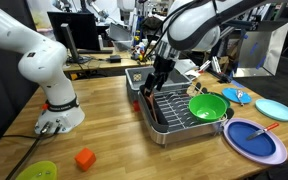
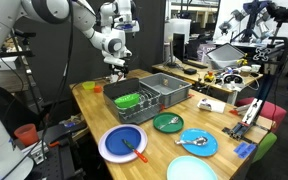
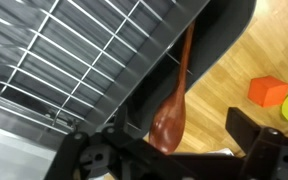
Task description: Pick up the brown spoon and place it on the blue plate.
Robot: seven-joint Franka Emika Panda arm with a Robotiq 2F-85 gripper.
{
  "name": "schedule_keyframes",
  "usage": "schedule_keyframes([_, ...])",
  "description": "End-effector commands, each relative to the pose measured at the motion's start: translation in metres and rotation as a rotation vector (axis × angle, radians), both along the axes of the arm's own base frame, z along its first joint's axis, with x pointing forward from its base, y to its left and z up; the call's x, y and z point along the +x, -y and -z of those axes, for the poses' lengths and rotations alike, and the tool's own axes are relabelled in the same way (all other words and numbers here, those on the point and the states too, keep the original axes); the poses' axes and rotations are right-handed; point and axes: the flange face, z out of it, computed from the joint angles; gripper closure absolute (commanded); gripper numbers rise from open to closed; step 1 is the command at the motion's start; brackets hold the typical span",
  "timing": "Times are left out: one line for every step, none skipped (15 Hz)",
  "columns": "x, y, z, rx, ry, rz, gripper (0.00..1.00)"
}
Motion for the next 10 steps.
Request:
schedule_keyframes([0.008,-0.004,0.007,-0.007,-0.044,-0.052,0.0])
schedule_keyframes([0.008,-0.005,0.01,-0.008,-0.053,-0.065,0.0])
schedule_keyframes([0.009,-0.007,0.013,-0.01,-0.059,-0.076,0.0])
schedule_keyframes([0.009,-0.009,0.015,-0.01,-0.067,-0.086,0.0])
schedule_keyframes([0.011,-0.011,0.017,-0.009,-0.067,-0.092,0.0])
schedule_keyframes([0.013,-0.013,0.017,-0.005,-0.068,-0.096,0.0])
schedule_keyframes([0.015,-0.015,0.018,-0.003,-0.07,-0.1,0.0])
schedule_keyframes([0.017,-0.016,0.017,-0.001,-0.07,-0.105,0.0])
schedule_keyframes([0.019,-0.019,0.017,0.001,-0.071,-0.11,0.0])
schedule_keyframes([0.02,-0.02,0.017,0.002,-0.072,-0.115,0.0])
